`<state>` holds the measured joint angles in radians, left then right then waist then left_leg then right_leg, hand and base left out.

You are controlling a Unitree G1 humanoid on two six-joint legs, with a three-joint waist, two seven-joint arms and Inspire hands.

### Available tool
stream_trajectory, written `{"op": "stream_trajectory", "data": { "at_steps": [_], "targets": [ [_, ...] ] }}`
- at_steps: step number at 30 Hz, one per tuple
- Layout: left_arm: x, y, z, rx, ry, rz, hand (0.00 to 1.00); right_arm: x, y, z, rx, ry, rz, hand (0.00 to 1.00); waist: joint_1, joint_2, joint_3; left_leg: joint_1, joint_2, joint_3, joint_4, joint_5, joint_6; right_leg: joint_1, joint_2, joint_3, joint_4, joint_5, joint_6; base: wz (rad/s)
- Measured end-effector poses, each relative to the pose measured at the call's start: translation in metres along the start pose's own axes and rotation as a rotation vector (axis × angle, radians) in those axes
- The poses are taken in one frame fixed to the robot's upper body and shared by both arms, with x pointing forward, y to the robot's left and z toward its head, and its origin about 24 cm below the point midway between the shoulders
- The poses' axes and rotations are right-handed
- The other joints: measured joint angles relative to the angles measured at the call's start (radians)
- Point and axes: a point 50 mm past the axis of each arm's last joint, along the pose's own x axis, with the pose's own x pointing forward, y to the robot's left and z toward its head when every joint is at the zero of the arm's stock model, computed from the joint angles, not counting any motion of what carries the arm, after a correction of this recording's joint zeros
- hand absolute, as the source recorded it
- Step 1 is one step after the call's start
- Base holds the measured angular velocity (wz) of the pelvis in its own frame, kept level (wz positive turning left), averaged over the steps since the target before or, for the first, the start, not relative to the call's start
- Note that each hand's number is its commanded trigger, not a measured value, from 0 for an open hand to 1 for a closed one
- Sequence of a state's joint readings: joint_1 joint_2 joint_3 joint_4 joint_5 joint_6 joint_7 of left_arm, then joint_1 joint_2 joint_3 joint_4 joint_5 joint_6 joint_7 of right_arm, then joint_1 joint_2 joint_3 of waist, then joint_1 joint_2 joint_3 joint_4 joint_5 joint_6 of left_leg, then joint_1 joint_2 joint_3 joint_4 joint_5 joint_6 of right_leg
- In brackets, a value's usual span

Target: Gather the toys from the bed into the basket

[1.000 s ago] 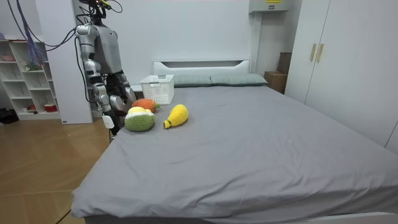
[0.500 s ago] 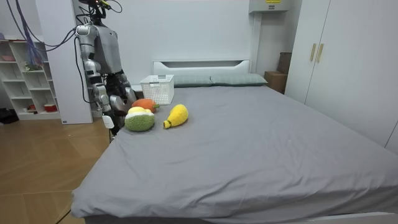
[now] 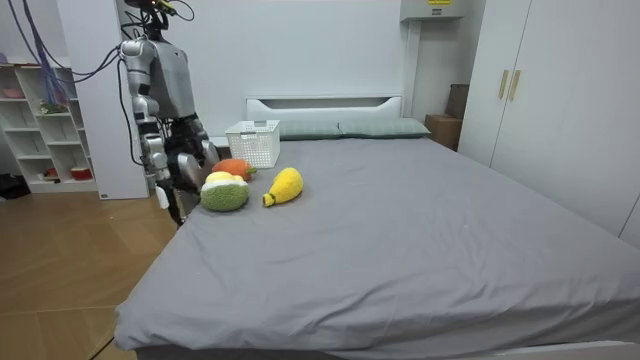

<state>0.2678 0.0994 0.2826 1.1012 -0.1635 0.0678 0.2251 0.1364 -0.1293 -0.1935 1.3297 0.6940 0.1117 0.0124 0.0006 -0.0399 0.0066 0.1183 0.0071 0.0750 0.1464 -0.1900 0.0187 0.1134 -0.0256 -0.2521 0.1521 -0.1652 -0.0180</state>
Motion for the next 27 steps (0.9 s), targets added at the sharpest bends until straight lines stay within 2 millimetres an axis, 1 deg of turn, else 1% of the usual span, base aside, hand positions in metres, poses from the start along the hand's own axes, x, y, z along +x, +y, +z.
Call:
{"op": "stream_trajectory", "data": {
  "at_steps": [2,3,4,6,8,9,10,11,13,14,16,17,18,19,20,22,23,25,27],
  "targets": [
    [0.000,0.004,0.001,-0.004,-0.004,0.014,0.00,-0.001,-0.010,0.002,0.062,-0.008,-0.044,0.00,-0.008,-0.009,-0.0001,-0.003,0.001,0.002,0.002,0.000,0.000,-0.003,0.000,0.001,0.000,0.000,0.000,0.00],
    [0.000,0.006,-0.002,-0.009,0.003,0.027,0.00,-0.002,-0.015,0.006,0.111,-0.021,-0.073,0.00,-0.023,-0.013,-0.0004,-0.006,0.001,0.002,0.004,0.000,0.000,-0.010,-0.001,0.002,0.001,0.000,0.000,-0.04],
    [0.001,0.008,-0.002,-0.007,0.008,0.038,0.00,-0.002,-0.020,0.011,0.167,-0.034,-0.098,0.00,-0.032,-0.014,-0.0016,-0.007,0.001,0.004,0.005,-0.001,0.001,-0.013,-0.001,0.004,0.002,0.000,0.000,-0.04],
    [0.001,0.010,0.001,-0.008,0.006,0.053,0.00,-0.004,-0.026,0.017,0.228,-0.053,-0.136,0.00,-0.038,-0.019,-0.0043,-0.009,0.001,0.007,0.004,-0.001,0.001,-0.019,-0.001,0.009,0.007,0.000,0.000,-0.09],
    [0.002,0.012,0.004,-0.021,0.003,0.061,0.00,-0.006,-0.030,0.031,0.281,-0.080,-0.169,0.00,-0.042,-0.017,-0.0050,-0.006,0.001,0.013,0.000,-0.001,0.002,-0.029,-0.001,0.023,0.021,0.000,0.000,-0.19],
    [0.002,0.014,0.005,-0.019,0.001,0.065,0.00,-0.007,-0.028,0.043,0.301,-0.115,-0.188,0.00,-0.048,-0.021,-0.0048,-0.003,0.001,0.023,-0.002,0.000,0.002,-0.028,0.000,0.030,0.025,0.000,0.000,-0.19],
    [0.003,0.016,0.009,-0.016,-0.005,0.070,0.00,-0.009,-0.027,0.054,0.311,-0.152,-0.205,0.00,-0.050,-0.018,-0.0046,-0.002,0.002,0.029,-0.002,0.000,0.002,-0.028,0.000,0.035,0.034,0.001,-0.001,-0.14],
    [0.003,0.016,0.011,-0.017,-0.011,0.070,0.00,-0.011,-0.026,0.060,0.318,-0.173,-0.211,0.00,-0.051,-0.020,-0.0042,-0.001,0.002,0.030,-0.002,0.000,0.002,-0.028,0.000,0.035,0.034,0.001,-0.001,-0.09],
    [0.003,0.016,0.011,-0.009,-0.006,0.071,0.00,-0.017,-0.017,0.085,0.326,-0.265,-0.203,0.00,-0.051,-0.020,-0.0036,0.001,0.001,0.035,-0.001,0.000,0.002,-0.032,0.000,0.041,0.034,0.000,-0.001,-0.07],
    [0.003,0.016,0.011,-0.004,-0.006,0.071,0.00,-0.019,-0.014,0.091,0.330,-0.288,-0.200,0.00,-0.051,-0.020,-0.0035,-0.001,0.002,0.035,0.001,0.000,0.002,-0.033,0.000,0.041,0.034,0.000,-0.001,0.00],
    [0.003,0.015,0.012,0.025,-0.014,0.071,0.00,-0.027,-0.002,0.113,0.337,-0.367,-0.178,0.00,-0.048,-0.021,-0.0041,-0.005,0.002,0.038,0.003,0.000,0.002,-0.045,-0.001,0.045,0.036,0.000,-0.001,-0.02],
    [0.003,0.015,0.012,0.032,-0.016,0.071,0.00,-0.030,0.001,0.119,0.335,-0.392,-0.174,0.00,-0.047,-0.021,-0.0040,-0.007,0.003,0.038,0.004,0.000,0.002,-0.048,0.000,0.045,0.036,0.000,-0.001,-0.05],
    [0.003,0.015,0.012,0.041,-0.019,0.072,0.00,-0.035,0.006,0.129,0.333,-0.439,-0.159,0.00,-0.045,-0.020,-0.0044,-0.012,0.003,0.037,0.004,0.000,0.002,-0.053,0.000,0.045,0.036,0.000,-0.001,0.00],
    [0.003,0.015,0.013,0.053,-0.023,0.073,0.00,-0.042,0.013,0.140,0.326,-0.489,-0.140,0.00,-0.041,-0.022,-0.0092,-0.020,0.003,0.038,0.005,0.000,0.002,-0.061,-0.001,0.046,0.037,0.000,-0.001,0.00],
    [0.003,0.014,0.013,0.056,-0.026,0.072,0.00,-0.046,0.018,0.145,0.314,-0.518,-0.130,0.00,-0.039,-0.019,-0.0090,-0.023,0.003,0.038,0.005,0.000,0.002,-0.063,0.000,0.047,0.037,0.001,-0.002,0.00],
    [0.003,0.012,0.015,0.075,-0.034,0.066,0.00,-0.065,0.037,0.165,0.209,-0.656,-0.082,0.00,-0.041,-0.016,-0.0096,-0.028,-0.002,0.044,0.006,0.002,0.003,-0.063,0.000,0.046,0.038,0.003,-0.001,0.00],
    [0.003,0.012,0.014,0.081,-0.033,0.064,0.00,-0.070,0.041,0.169,0.181,-0.689,-0.076,0.00,-0.041,-0.013,-0.0101,-0.028,-0.003,0.044,0.006,0.002,0.003,-0.062,0.001,0.046,0.039,0.003,-0.001,0.00],
    [0.002,0.008,0.016,0.089,-0.038,0.056,0.00,-0.088,0.057,0.181,0.113,-0.806,-0.040,0.00,-0.039,-0.010,-0.0075,-0.031,-0.003,0.043,0.004,0.002,0.003,-0.064,0.001,0.042,0.037,0.003,-0.001,0.06],
    [0.002,0.007,0.017,0.112,-0.048,0.058,0.00,-0.099,0.069,0.187,0.090,-0.867,0.003,0.00,-0.037,-0.010,-0.0072,-0.035,-0.002,0.040,0.004,0.002,0.003,-0.064,0.001,0.036,0.034,0.003,-0.001,0.09]
  ]
}}
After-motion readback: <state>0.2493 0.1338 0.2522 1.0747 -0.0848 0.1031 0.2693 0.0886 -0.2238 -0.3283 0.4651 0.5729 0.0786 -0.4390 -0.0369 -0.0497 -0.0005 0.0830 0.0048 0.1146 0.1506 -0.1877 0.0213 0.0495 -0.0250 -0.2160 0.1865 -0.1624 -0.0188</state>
